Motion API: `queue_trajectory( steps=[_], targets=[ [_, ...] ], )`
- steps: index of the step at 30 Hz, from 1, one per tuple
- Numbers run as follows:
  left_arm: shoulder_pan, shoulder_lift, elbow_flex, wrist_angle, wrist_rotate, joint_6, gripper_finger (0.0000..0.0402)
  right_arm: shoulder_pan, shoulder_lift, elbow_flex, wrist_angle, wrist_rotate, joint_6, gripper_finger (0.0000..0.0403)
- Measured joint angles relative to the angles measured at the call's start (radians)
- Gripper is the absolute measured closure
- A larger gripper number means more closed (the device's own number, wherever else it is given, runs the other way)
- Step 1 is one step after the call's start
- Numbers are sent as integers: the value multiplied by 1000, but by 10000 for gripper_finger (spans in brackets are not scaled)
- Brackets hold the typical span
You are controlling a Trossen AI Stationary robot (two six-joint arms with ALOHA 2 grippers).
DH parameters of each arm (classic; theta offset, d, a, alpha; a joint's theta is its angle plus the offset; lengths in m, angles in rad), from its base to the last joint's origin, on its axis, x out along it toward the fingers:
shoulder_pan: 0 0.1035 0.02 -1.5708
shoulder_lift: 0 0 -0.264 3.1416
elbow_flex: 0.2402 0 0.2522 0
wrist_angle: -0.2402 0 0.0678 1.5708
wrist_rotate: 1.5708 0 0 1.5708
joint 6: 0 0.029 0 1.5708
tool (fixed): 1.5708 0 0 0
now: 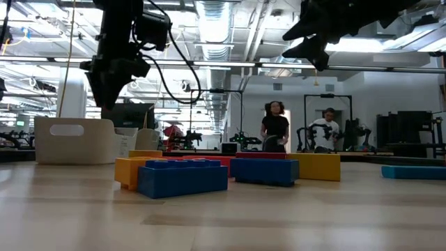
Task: Sort blocks by size
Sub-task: Put the large red wooden block into the white bin, then put the large yellow wooden block into the white bin
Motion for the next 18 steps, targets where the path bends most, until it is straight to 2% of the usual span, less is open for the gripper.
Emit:
queue_trajectory(
  steps=[6,13,18],
  targets=[
    [12,-13,8,25,8,24,151,4,-7,0,-76,-1,27,193],
    [1,-7,10,317,104,81,147,6,-3,0,-102,39,41,193],
    [-11,22,10,489,152,48,147,-23,36,0,-187,53,-11,193]
  ],
)
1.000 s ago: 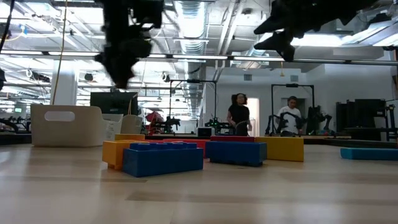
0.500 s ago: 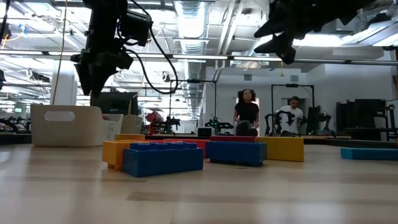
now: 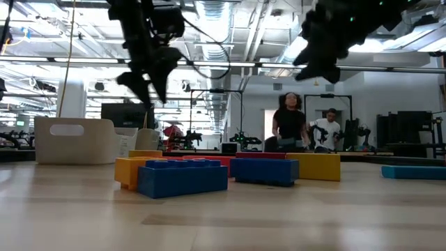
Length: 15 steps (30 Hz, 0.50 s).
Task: Sort blocks by size
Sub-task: Put the large yellow wooden block into the white bin
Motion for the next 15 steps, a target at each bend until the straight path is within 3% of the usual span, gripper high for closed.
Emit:
queue_trajectory(
  steps=[3,7,12,15],
  targets=[
    [-20,3,0,74,8,-24,146,6,43,-17,-40,-13,-46,193],
    [-42,-5,0,80,10,-35,146,100,66,-62,-41,-136,-31,193],
    [-54,-9,0,28,44,-47,146,311,67,-65,-131,-128,-42,193],
    [-54,-5,0,44,55,-47,146,424,70,-63,-134,-52,-66,193]
  ],
)
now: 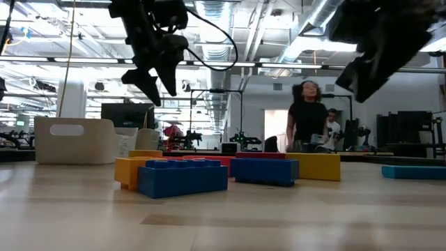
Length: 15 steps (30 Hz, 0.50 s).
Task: Sort blocks by size
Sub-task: Put the large yellow wooden block into the white bin
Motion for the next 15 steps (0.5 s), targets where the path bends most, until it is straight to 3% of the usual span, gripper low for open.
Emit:
queue_trajectory(
  steps=[5,15],
  targets=[
    [24,3,0,22,-2,0,146,93,69,1,96,142,-15,188],
    [106,3,0,14,0,114,146,87,329,89,201,178,115,140]
  ],
)
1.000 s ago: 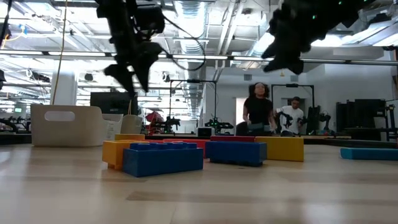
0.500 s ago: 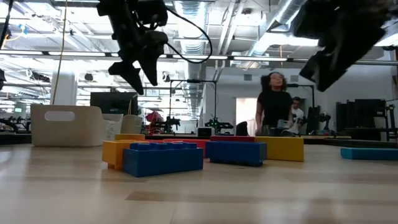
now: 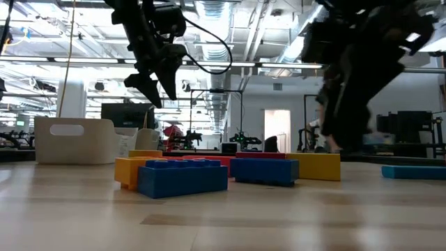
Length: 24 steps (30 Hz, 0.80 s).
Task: Sort blocks by size
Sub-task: Put the large yellow wooden block into the white bin
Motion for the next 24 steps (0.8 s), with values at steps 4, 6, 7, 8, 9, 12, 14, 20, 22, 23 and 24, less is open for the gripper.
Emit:
queue_trajectory(
  steps=[4,6,7,8,9,12,14,20,22,23,24],
  targets=[
    [27,-2,0,-3,54,76,146,0,103,90,-11,45,11,138],
    [38,-12,0,-9,80,116,146,0,147,136,-45,79,32,138],
    [42,-21,0,-13,83,135,146,0,166,156,-63,97,48,138],
    [46,-32,0,-14,83,156,146,0,184,171,-79,109,63,138],
    [48,-44,0,-15,83,177,146,1,204,180,-83,115,77,138],
    [59,-80,1,-15,84,233,146,8,260,205,-78,117,126,138],
    [65,-99,15,-24,83,264,146,15,294,211,-83,117,153,138],
    [72,-157,84,-21,82,393,146,29,337,214,-86,127,218,138],
    [71,-168,101,-21,82,435,146,32,337,214,-91,137,218,143],
    [71,-172,108,-19,82,452,146,32,335,214,-98,140,214,150],
    [71,-175,112,-20,83,466,146,32,331,214,-105,140,205,161]
  ],
)
